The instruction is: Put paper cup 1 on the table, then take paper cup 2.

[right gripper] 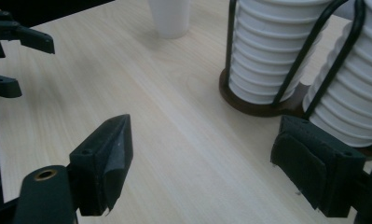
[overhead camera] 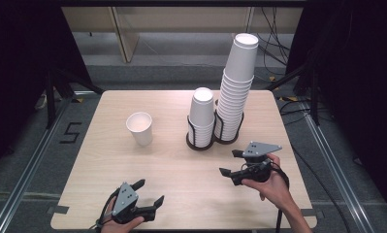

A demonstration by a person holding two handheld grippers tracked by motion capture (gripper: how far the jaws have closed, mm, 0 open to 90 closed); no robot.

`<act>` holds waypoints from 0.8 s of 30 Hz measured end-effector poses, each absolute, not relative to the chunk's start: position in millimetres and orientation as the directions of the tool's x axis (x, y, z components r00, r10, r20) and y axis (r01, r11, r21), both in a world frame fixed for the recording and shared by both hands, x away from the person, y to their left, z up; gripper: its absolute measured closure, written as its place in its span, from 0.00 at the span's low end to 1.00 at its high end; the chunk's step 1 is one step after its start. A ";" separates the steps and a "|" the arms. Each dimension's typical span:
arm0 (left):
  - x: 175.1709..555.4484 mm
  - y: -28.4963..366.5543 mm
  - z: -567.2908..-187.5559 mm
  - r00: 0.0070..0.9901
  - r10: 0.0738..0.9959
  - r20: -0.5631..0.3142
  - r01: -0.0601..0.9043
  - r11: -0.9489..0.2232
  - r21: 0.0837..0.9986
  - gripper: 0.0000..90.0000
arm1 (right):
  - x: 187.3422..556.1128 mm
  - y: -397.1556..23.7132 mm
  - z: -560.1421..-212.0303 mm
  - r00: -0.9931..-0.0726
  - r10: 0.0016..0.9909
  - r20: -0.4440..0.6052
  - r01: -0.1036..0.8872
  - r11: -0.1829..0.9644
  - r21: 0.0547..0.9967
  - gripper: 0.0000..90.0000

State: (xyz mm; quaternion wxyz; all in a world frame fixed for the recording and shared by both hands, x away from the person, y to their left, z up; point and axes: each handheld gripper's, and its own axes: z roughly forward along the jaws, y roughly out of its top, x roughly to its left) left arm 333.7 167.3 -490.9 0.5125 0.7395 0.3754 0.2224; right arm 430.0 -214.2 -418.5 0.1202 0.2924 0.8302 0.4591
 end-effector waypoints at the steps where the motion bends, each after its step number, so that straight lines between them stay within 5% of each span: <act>1: 333.1 167.7 -490.7 0.614 0.787 -0.055 0.335 -0.197 0.922 0.16 | 431.5 -215.1 -418.0 -0.799 0.599 0.057 0.364 0.406 0.838 0.22; 24: 334.3 167.3 -491.4 0.617 0.785 -0.057 0.324 -0.187 0.927 0.16 | 458.8 -245.4 -364.2 -0.662 0.748 0.046 0.313 0.221 0.924 0.19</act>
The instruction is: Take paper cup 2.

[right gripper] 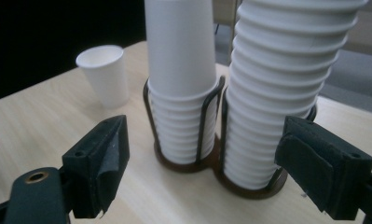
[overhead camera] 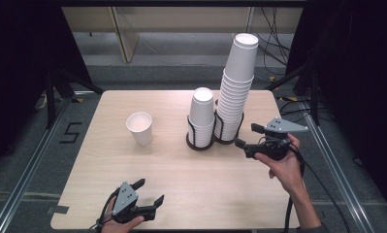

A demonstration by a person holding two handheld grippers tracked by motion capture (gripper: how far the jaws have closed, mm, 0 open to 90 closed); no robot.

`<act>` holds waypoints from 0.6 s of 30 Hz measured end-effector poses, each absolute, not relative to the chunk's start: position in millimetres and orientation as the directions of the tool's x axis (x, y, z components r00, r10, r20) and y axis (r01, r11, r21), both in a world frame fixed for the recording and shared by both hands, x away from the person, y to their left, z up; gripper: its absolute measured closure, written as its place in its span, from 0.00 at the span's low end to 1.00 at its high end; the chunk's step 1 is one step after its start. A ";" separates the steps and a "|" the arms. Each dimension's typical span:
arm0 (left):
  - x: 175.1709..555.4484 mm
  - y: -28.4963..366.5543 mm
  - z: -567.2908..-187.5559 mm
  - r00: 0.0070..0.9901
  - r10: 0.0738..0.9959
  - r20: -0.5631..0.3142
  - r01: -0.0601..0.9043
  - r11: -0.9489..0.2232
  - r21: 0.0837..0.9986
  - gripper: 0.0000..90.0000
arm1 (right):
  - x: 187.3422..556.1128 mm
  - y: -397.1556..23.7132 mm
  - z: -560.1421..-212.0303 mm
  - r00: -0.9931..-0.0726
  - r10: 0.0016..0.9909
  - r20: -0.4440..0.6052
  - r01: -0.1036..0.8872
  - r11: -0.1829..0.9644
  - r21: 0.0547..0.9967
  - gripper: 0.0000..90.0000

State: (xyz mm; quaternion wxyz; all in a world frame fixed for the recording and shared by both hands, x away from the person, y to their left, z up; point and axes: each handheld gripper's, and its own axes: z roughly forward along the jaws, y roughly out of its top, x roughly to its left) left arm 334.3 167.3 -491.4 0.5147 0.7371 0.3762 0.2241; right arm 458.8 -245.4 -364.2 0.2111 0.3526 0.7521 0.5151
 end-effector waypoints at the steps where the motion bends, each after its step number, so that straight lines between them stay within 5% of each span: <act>1: 334.9 167.3 -491.7 0.620 0.783 -0.057 0.321 -0.187 0.928 0.16 | 460.8 -246.1 -360.2 -0.662 0.748 0.048 0.314 0.218 0.924 0.19; 18: 334.9 166.8 -491.6 0.622 0.781 -0.052 0.325 -0.198 0.925 0.16 | 498.5 -249.6 -294.7 -0.612 0.791 0.027 0.264 0.172 0.949 0.18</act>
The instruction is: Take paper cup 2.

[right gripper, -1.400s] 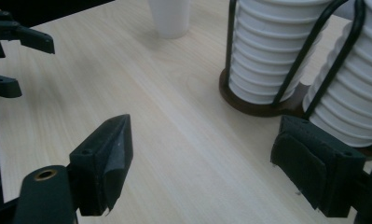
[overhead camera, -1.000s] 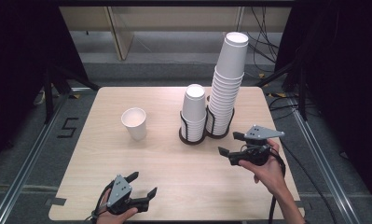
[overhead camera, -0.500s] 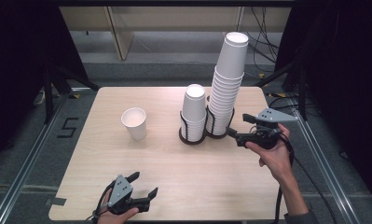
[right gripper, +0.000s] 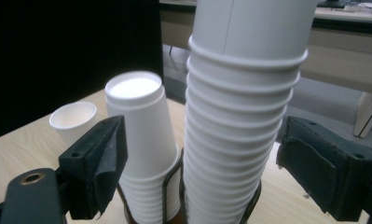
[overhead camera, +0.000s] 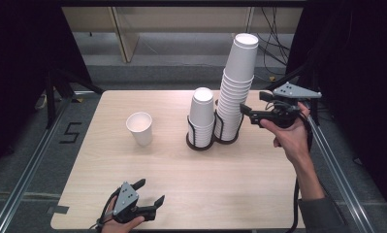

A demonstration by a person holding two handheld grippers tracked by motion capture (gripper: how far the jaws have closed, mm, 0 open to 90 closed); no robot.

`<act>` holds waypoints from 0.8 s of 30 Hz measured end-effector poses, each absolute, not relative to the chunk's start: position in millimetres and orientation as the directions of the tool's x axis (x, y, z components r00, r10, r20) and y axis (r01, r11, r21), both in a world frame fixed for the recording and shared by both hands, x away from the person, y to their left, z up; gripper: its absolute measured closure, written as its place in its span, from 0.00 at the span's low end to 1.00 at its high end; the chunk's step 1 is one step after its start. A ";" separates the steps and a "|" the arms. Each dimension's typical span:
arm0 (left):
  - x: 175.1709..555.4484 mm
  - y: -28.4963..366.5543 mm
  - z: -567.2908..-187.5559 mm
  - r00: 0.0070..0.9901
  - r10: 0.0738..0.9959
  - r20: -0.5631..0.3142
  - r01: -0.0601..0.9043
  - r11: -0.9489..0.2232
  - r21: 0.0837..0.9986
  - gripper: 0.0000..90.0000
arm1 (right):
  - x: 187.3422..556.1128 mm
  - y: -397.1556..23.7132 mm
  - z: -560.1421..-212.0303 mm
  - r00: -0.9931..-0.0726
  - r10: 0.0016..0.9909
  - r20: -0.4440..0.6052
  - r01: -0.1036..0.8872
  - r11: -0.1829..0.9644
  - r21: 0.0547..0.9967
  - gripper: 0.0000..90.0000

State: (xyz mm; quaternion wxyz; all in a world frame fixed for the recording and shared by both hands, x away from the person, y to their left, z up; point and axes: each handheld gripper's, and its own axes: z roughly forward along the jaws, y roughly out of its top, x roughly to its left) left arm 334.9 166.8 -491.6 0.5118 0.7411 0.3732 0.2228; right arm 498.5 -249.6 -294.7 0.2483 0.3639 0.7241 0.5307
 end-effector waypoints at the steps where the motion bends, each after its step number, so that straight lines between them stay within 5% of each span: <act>1: 335.3 166.6 -492.2 0.624 0.779 -0.055 0.322 -0.193 0.927 0.16 | 501.0 -250.0 -290.1 -0.605 0.796 0.025 0.263 0.170 0.950 0.18; 24: 336.4 166.1 -493.1 0.624 0.779 -0.060 0.326 -0.190 0.926 0.16 | 554.0 -237.0 -234.2 -0.567 0.823 0.037 0.257 0.134 0.957 0.17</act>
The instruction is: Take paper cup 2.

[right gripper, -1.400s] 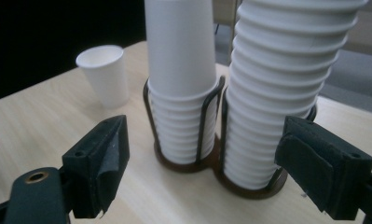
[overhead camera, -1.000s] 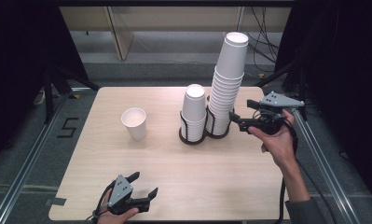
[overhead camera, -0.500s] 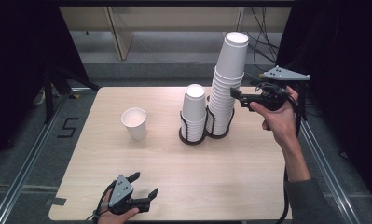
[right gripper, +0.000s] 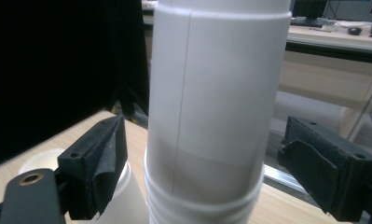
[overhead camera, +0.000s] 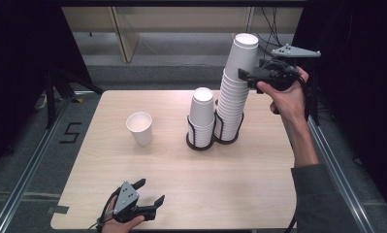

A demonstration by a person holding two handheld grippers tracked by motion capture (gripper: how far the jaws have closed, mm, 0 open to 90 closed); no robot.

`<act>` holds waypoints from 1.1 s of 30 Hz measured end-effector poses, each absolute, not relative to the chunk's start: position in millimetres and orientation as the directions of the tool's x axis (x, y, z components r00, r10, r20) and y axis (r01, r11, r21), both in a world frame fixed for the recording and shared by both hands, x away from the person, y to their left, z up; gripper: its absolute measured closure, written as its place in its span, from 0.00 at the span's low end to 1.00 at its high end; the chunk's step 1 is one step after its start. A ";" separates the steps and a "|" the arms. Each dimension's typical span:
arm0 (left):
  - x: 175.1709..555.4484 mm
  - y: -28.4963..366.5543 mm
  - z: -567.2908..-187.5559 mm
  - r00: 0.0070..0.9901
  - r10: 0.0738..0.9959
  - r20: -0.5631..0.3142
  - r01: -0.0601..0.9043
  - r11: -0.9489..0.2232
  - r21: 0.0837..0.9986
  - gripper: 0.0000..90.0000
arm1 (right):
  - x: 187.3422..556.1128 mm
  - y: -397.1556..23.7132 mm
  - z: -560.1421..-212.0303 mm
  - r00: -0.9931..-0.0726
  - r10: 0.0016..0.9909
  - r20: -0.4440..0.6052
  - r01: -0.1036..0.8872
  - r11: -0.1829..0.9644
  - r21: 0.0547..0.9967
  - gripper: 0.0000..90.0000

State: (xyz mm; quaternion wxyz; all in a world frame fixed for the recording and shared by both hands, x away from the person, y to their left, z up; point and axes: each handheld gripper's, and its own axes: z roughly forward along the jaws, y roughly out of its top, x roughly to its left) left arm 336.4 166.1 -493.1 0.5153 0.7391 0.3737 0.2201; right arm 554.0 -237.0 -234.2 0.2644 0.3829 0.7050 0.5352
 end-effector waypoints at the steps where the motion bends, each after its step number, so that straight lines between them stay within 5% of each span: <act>1: 336.4 166.2 -493.0 0.624 0.779 -0.058 0.325 -0.191 0.926 0.16 | 556.9 -235.9 -233.2 -0.569 0.821 0.053 0.262 0.120 0.958 0.17; 33: 336.4 164.9 -493.3 0.636 0.769 -0.059 0.323 -0.197 0.926 0.16 | 595.2 -212.5 -223.9 -0.530 0.844 0.084 0.264 0.071 0.962 0.20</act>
